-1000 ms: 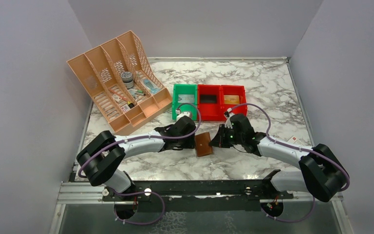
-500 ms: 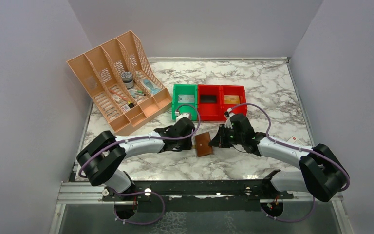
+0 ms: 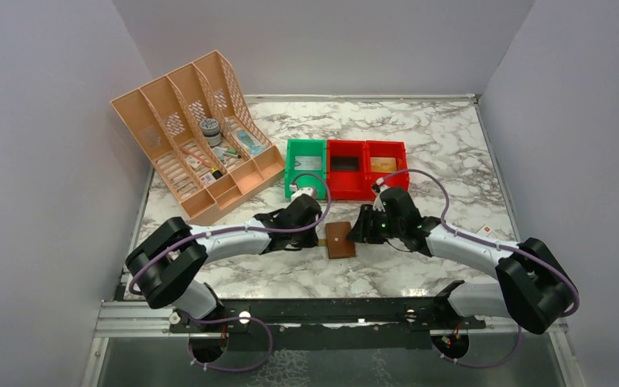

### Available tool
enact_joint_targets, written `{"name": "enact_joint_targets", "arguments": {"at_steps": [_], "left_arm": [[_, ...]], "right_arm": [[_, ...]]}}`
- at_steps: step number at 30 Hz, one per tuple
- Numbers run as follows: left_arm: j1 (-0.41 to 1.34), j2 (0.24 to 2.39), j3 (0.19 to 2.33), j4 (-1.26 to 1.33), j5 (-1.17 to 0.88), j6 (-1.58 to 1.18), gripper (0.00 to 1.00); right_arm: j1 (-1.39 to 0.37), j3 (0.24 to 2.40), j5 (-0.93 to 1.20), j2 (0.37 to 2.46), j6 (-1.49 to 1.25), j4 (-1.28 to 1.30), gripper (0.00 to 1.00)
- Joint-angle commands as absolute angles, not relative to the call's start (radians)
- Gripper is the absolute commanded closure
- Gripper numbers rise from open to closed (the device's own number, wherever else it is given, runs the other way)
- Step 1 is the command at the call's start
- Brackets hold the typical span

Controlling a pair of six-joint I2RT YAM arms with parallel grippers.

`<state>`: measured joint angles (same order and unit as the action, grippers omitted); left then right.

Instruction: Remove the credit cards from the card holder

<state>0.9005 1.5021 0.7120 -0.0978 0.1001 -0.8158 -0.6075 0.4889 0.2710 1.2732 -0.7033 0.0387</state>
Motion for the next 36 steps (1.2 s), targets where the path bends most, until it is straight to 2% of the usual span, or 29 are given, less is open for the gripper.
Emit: {"name": "enact_joint_targets", "arguments": {"at_steps": [1,2,4,12,24,36], "left_arm": [[0.899,1.437,0.707,-0.076,0.073,-0.789,1.0],[0.899,1.424,0.706,-0.073,0.066,-0.781,1.0],[0.899,1.406,0.706,-0.066,0.048,-0.766,1.0],[0.899,1.382,0.748,-0.039,-0.071,-0.721,1.0],[0.9,1.292,0.804,-0.018,-0.205,-0.666,1.0],[0.902,1.313,0.783,-0.02,-0.182,-0.684,1.0]], "right_arm": [[-0.604,0.556,0.176,1.254,-0.641,0.123,0.58],[-0.604,0.565,0.169,1.255,-0.634,0.136,0.52],[-0.604,0.573,0.167,1.258,-0.624,0.148,0.48],[-0.604,0.573,0.408,1.324,-0.59,0.042,0.4],[-0.604,0.541,0.482,1.316,-0.672,-0.04,0.22],[-0.604,0.52,0.272,1.256,-0.687,0.072,0.26]]}}
